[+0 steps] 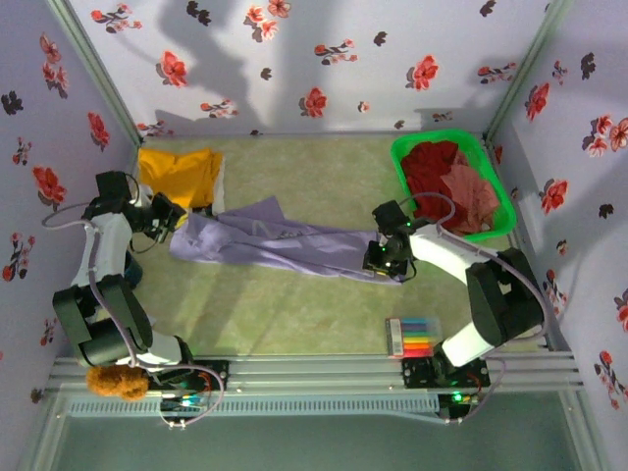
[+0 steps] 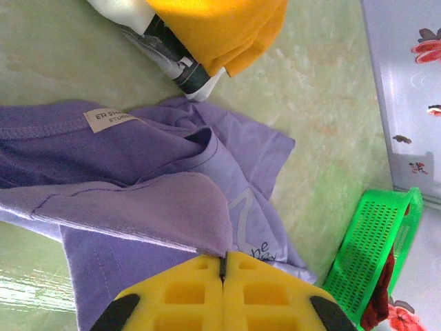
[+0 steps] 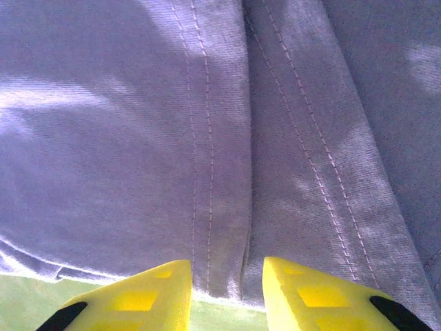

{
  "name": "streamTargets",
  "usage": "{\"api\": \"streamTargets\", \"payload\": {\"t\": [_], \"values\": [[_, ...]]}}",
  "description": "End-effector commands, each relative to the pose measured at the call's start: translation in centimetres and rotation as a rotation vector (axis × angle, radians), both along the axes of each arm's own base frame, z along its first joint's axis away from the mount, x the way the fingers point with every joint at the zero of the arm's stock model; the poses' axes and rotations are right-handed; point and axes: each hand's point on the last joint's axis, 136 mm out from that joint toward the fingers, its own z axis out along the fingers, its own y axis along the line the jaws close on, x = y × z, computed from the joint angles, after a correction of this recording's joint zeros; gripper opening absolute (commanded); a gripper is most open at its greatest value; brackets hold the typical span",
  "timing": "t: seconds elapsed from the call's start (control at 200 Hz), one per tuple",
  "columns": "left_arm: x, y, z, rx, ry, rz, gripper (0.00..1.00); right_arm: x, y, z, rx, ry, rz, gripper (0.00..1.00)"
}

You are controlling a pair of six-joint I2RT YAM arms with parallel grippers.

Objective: Fold and stack the t-shirts

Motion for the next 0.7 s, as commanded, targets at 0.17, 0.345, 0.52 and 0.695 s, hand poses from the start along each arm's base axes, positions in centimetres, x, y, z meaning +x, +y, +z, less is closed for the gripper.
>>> {"api": "streamTargets", "payload": {"t": [0.17, 0.345, 0.52, 0.695], "values": [[-0.4, -0.4, 0.7, 0.019, -0.025, -0.018, 0.00, -0.4, -0.3, -0.9, -0.003, 0.040, -0.028, 0.25], [-0.4, -0.3, 0.8, 0.022, -0.028, -0.018, 0.00, -0.2, -0.1, -1.3, 0.008, 0.048, -0.035, 0.27], [-0.4, -0.4, 0.9, 0.021, -0.027, -0.016, 0.00, -0.2, 0.2, -1.5, 0.025, 0.050, -0.030, 0.25], [-0.6, -0.4, 1.1, 0.024, -0.031, -0.019, 0.00, 0.0, 0.4, -0.7, 0.043, 0.031, -0.034, 0.06]]}}
